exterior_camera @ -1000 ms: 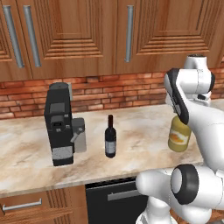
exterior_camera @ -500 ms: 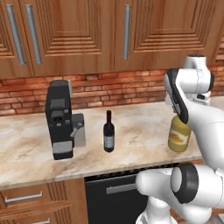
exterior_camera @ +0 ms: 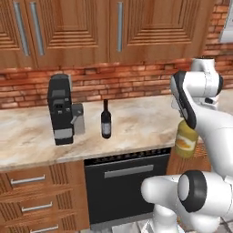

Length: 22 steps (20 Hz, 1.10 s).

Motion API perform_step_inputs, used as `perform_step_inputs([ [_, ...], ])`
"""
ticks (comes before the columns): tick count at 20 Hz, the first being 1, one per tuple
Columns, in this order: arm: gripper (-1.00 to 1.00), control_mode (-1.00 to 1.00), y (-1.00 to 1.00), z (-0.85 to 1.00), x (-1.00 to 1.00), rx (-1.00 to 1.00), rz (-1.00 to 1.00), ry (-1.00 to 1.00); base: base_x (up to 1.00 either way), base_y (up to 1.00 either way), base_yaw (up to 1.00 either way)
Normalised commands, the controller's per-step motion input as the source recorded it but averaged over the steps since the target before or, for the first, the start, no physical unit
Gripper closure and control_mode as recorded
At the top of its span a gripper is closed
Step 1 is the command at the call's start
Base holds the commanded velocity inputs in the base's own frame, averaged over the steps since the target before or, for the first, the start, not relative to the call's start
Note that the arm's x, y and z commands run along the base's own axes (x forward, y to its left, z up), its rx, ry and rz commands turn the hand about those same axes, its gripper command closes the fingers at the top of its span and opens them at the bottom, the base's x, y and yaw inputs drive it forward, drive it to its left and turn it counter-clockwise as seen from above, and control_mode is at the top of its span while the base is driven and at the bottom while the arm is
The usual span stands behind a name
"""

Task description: There is a wine glass and glass cup on the dining counter. Place the wine bottle next to the wine glass and the juice bottle next to the glass cup.

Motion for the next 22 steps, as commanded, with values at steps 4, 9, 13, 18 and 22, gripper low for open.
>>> perform_step_inputs([
  [4,1.0,1.0,0.0,0.0,0.0,0.0,0.0,0.0,-0.24,0.0,-0.65],
  [9,1.0,1.0,0.0,0.0,0.0,0.0,0.0,0.0,-0.06,0.01,-0.84],
  [13,1.0,1.0,0.0,0.0,0.0,0.0,0.0,0.0,0.0,0.03,-0.95],
  [18,1.0,1.0,0.0,0.0,0.0,0.0,0.0,0.0,0.0,0.02,-0.99],
  [22,1.0,1.0,0.0,0.0,0.0,0.0,0.0,0.0,0.0,0.02,-1.0],
])
